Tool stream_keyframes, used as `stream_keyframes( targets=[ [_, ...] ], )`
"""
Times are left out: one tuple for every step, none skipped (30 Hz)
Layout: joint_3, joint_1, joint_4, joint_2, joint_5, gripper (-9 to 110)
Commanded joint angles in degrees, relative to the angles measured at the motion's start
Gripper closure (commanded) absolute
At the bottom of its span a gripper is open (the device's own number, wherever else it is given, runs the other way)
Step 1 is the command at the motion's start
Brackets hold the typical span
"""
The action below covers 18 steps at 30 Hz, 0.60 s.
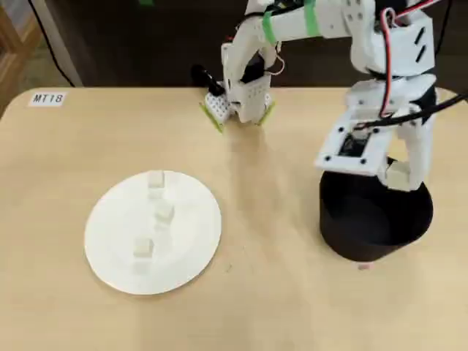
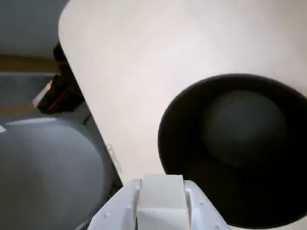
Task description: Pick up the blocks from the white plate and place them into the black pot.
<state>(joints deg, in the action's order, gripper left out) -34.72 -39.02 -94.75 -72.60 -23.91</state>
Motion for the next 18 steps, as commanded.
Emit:
stream_keyframes(
  targets=[
    [-4.22,-1.41,0.18,-1.41,1.49,104],
    [-7.12,-1.41,0.18,-1.93,1.76,104],
    [-9.40,-1.41,0.18,-2.11,1.85,104],
    [-11.16,-1.41,0.18,-2.02,1.76,104],
    [-12.39,-1.49,0.26,-1.58,1.67,104],
    [-13.01,-1.49,0.26,-0.79,1.58,104],
    [-13.27,-1.41,0.26,0.09,1.49,104],
    [-13.36,-1.05,0.26,1.05,1.32,104],
    [-13.36,-0.79,0.26,1.76,0.97,104],
    [-13.36,-0.44,0.26,2.29,0.70,104],
    [-13.36,-0.18,0.26,2.64,0.44,104],
    [-13.36,0.09,0.18,2.99,0.18,104],
    [-13.36,0.18,0.18,3.25,-0.09,104],
    [-13.36,0.26,0.18,3.43,-0.09,104],
    [-13.36,0.35,0.18,3.52,-0.09,104],
    [-13.36,0.44,0.18,3.60,0.35,104],
    [-13.36,0.53,0.18,3.60,0.44,103],
    [-13.62,0.62,0.18,3.43,-0.26,98]
  ],
)
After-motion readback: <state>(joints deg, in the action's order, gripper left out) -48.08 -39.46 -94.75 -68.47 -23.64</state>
